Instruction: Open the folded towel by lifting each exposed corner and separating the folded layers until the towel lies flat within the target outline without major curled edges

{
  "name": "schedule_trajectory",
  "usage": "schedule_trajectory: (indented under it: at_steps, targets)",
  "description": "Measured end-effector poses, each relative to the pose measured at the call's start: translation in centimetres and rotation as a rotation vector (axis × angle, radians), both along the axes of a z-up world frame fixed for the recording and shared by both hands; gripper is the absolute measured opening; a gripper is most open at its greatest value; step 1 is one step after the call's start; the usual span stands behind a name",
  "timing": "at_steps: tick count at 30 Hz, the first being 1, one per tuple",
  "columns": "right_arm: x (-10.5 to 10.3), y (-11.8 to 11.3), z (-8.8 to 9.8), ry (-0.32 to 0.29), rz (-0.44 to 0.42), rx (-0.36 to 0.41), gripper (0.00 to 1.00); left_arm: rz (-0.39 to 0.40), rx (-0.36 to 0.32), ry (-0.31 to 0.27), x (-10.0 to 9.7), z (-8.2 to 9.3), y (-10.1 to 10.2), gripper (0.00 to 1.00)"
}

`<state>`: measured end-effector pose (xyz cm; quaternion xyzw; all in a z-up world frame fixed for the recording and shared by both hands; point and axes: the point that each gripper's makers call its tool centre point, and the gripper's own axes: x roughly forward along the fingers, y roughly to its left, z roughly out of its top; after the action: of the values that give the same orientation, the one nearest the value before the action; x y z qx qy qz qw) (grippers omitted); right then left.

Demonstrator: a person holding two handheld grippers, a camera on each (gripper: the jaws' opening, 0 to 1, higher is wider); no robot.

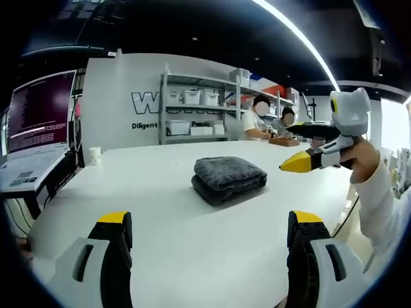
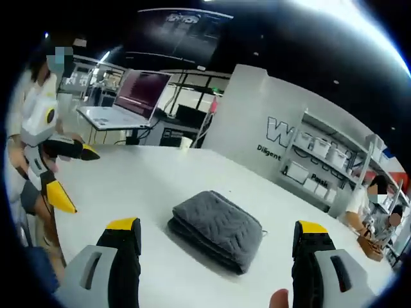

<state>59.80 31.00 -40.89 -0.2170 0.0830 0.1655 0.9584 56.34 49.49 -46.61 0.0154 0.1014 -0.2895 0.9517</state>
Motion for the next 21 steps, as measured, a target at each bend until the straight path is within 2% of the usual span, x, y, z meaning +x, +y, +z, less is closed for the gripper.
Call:
schedule_trajectory:
  at_steps: [4, 7, 10, 17, 21]
  targets:
    - [1.4, 2.0, 0.3, 0.001, 0.034, -0.064, 1.00, 0.005, -0.002, -0.005, 0.1, 0.2, 0.2, 1.00]
    - [2.3, 3.6, 0.1, 0.001, 0.070, -0.082, 0.99, 0.006, -0.003, -0.004, 0.1, 0.2, 0.3, 1.00]
    - [3.6, 4.7, -1.0, 0.032, 0.085, -0.111, 0.99, 0.006, -0.003, -0.004, 0.1, 0.2, 0.4, 1.00]
    - [5.6, 6.1, -3.0, 0.056, 0.095, -0.174, 0.99, 0.007, -0.009, -0.007, 0.1, 0.3, 0.5, 1.00]
    - [6.4, 6.7, -4.2, 0.078, 0.119, -0.211, 0.95, 0.010, -0.013, -0.007, 0.1, 0.3, 0.7, 1.00]
